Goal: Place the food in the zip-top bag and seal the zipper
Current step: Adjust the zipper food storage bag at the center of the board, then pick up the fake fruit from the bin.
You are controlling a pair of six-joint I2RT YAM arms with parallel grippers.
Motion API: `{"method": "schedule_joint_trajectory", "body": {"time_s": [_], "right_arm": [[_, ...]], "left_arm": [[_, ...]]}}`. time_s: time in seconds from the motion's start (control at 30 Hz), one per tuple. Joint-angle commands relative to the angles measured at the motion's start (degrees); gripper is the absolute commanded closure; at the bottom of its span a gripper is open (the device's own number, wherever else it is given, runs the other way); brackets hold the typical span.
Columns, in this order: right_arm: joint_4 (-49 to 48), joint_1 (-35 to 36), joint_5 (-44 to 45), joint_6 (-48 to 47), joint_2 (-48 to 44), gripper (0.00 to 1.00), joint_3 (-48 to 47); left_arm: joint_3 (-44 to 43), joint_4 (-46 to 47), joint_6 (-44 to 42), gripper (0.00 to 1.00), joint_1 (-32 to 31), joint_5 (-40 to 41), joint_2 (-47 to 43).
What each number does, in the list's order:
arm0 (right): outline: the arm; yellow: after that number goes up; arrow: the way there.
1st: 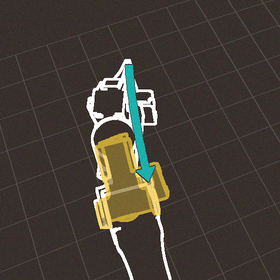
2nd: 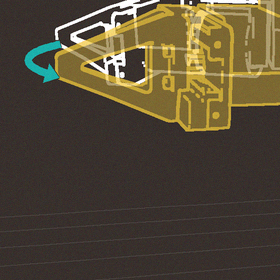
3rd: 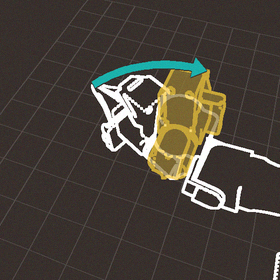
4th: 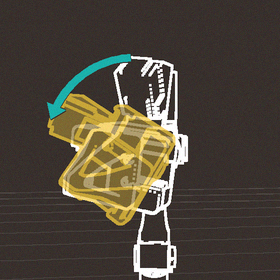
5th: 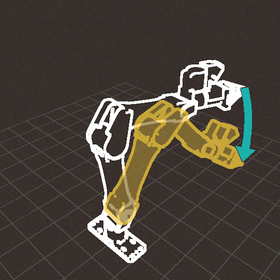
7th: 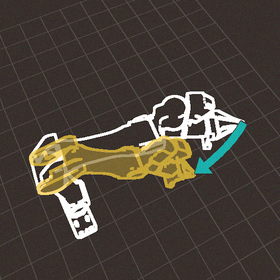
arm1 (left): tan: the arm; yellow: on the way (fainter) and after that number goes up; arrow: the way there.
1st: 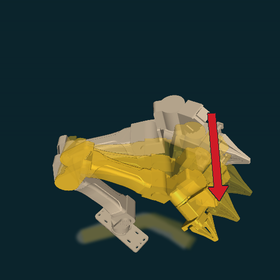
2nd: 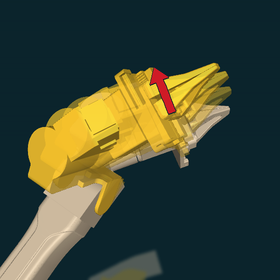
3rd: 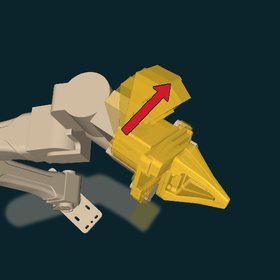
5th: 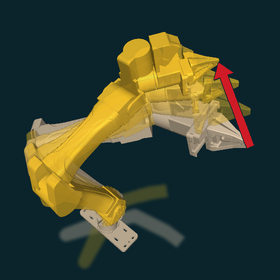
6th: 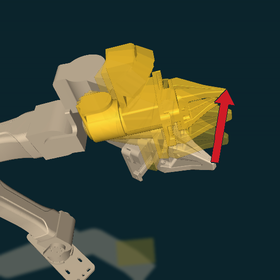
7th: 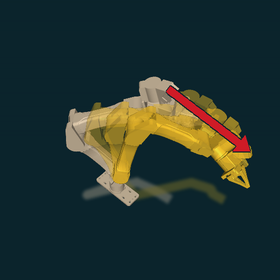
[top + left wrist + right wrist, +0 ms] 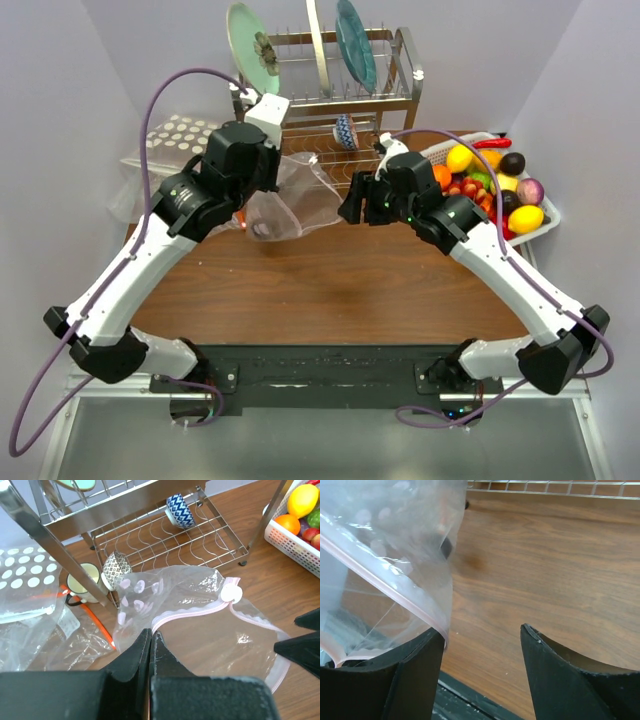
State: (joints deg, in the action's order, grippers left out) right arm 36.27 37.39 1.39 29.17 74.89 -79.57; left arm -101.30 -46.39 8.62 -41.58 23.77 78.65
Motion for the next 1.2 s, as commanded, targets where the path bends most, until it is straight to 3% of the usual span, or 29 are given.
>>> {"method": "schedule_joint_trajectory", "body": {"time_s": [0.0, 0.2, 0.37, 0.47, 0.53, 0.6, 0.87, 1.17], "right_arm": [[2.0, -2.3, 4.3, -3.1, -2.6, 0.35, -2.6], [0.5, -11.0, 0.2, -3.4, -7.8, 0.24, 3.6], [1.4, -14.9, 2.7, -5.1, -9.1, 0.18, 5.0], [1.2, -17.8, 1.8, -6.1, -9.5, 0.17, 5.0], [0.8, -19.3, 3.7, -6.3, -9.9, 0.08, 5.1], [1.2, -21.1, 5.9, -7.1, -9.4, 0.08, 4.8], [1.2, -33.2, 17.6, -8.2, -0.8, 0.05, 3.6], [-4.3, -42.0, 25.9, -6.7, 12.6, 0.05, -0.8]], "left_arm": [[4.5, 3.8, -1.9, 1.00, 0.5, -1.5, -0.3], [12.0, 10.9, -0.8, 1.00, 0.4, -6.3, 1.9], [16.1, 16.4, 1.4, 1.00, 0.4, -12.5, 4.0], [17.4, 18.9, 1.7, 1.00, 0.4, -13.3, 4.5], [17.0, 18.7, 1.7, 1.00, 0.5, -13.6, 5.5], [16.0, 18.5, 1.7, 1.00, 0.4, -13.9, 5.9], [11.6, 17.5, 1.8, 1.00, 0.4, -15.7, 7.0], [19.0, 24.7, 1.8, 1.00, 0.5, -21.0, 4.5]]}}
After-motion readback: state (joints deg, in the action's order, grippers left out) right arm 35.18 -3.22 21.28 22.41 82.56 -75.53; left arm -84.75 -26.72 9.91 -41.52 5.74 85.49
